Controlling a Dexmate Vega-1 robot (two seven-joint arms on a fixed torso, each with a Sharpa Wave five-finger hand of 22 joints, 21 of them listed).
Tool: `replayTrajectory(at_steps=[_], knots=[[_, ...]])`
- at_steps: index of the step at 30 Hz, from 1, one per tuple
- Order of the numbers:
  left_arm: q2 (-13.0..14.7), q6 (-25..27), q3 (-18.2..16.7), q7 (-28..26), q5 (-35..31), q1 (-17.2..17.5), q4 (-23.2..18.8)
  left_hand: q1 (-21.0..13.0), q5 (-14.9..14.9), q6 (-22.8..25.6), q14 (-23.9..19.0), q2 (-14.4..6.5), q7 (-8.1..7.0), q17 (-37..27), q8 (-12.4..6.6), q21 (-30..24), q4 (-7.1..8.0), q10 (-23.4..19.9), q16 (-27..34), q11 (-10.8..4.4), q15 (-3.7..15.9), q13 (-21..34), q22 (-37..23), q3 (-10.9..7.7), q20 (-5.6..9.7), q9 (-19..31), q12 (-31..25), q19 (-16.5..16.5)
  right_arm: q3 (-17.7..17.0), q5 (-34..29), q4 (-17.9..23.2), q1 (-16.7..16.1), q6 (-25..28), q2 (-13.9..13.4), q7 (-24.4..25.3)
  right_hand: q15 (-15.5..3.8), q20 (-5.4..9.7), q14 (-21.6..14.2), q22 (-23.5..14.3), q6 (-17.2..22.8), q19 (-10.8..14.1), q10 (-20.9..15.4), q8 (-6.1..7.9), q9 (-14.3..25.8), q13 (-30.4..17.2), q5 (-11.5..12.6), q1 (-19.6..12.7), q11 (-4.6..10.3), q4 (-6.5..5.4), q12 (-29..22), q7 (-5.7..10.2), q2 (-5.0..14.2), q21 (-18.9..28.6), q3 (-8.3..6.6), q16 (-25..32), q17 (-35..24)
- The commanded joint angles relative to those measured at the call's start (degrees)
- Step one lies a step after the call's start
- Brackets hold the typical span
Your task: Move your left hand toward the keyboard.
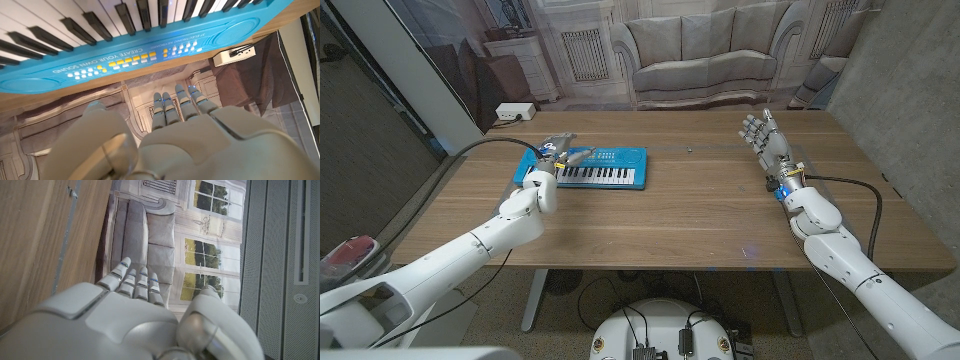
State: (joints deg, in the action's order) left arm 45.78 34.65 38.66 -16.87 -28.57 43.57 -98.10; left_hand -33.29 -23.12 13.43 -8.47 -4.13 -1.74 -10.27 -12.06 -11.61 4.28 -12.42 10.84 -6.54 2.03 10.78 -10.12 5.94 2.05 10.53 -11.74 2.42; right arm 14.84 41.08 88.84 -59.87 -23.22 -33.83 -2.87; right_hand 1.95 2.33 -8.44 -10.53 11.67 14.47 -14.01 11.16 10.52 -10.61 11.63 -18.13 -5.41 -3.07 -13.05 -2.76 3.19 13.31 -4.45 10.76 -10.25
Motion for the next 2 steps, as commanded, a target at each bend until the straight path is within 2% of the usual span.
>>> replayTrajectory(at_steps=[1,2], knots=[[-0.5,-0.8,0.7,-0.4,0.5,-0.9,1.2,-0.2,-0.4,0.3,0.3,-0.2,-0.17,-0.1,0.17,0.1,-0.05,-0.1,-0.1,0.0,2.4,0.2,-0.2,0.61,1.59,0.3,0.1,-0.2,-0.1,0.2,0.5,0.0,0.7,-0.2,0.5,0.02,0.95,-0.2,-0.1,0.5,0.5,-0.5,0.01,0.2,0.0,-0.4,-0.2,0.18,0.19,0.4,-0.14,0.37,-0.4,0.22,0.0,-0.2],[-0.5,-0.6,0.8,-0.4,0.4,-0.9,1.1,-0.3,-0.4,0.3,0.3,-0.2,-0.2,-0.1,0.16,0.1,-0.05,-0.1,-0.1,0.0,2.42,0.2,-0.2,0.62,1.56,0.3,0.1,-0.2,-0.1,0.3,0.3,0.1,0.7,-0.3,0.3,0.02,0.98,-0.2,-0.1,0.5,0.5,-0.4,0.02,0.2,0.0,-0.4,-0.2,0.19,0.2,0.4,-0.14,0.38,-0.4,0.22,0.0,-0.2]])
